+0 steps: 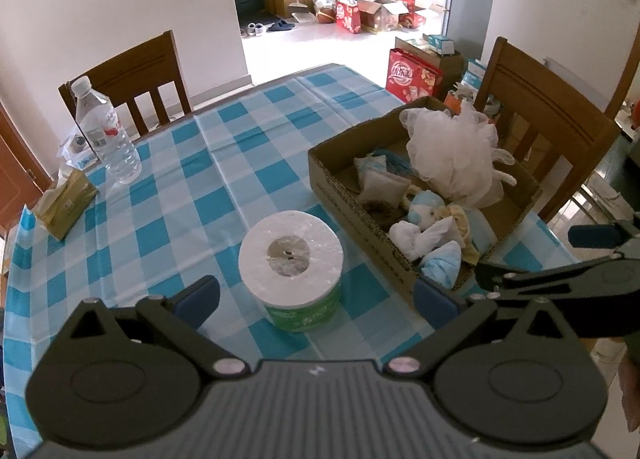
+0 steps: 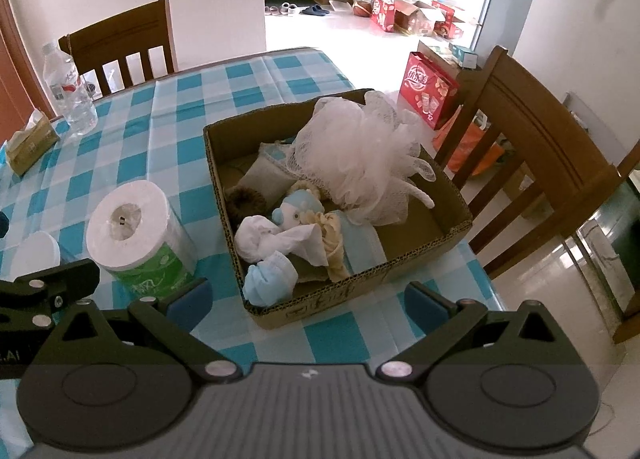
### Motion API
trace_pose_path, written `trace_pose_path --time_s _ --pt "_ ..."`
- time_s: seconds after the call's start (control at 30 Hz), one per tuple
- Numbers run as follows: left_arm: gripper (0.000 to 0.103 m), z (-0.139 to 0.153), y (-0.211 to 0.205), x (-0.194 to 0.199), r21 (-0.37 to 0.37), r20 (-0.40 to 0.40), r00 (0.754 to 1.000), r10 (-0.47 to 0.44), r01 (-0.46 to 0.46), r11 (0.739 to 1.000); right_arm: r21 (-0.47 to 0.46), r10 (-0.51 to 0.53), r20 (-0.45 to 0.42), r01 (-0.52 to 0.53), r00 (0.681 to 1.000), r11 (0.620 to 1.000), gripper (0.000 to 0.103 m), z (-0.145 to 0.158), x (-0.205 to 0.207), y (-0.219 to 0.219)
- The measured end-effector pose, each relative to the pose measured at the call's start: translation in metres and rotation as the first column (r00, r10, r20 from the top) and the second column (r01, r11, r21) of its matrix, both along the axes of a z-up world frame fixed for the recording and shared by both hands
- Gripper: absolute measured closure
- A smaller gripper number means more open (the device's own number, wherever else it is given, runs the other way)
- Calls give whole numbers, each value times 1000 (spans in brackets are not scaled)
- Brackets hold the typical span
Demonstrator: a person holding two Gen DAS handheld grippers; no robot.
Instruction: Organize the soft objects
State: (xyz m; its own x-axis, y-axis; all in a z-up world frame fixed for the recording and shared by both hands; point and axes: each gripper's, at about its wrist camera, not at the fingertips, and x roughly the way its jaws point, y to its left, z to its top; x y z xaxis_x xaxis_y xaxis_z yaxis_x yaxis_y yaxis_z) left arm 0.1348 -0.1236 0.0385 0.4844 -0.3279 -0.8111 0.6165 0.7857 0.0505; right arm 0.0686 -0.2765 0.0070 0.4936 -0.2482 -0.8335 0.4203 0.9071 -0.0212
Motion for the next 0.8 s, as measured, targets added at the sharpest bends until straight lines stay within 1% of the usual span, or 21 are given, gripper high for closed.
trace_pose_path --time_s 0.8 --pt "1 0 0 -1 2 0 1000 -1 1 1000 -1 -6 -8 6 1000 1000 0 -4 -1 0"
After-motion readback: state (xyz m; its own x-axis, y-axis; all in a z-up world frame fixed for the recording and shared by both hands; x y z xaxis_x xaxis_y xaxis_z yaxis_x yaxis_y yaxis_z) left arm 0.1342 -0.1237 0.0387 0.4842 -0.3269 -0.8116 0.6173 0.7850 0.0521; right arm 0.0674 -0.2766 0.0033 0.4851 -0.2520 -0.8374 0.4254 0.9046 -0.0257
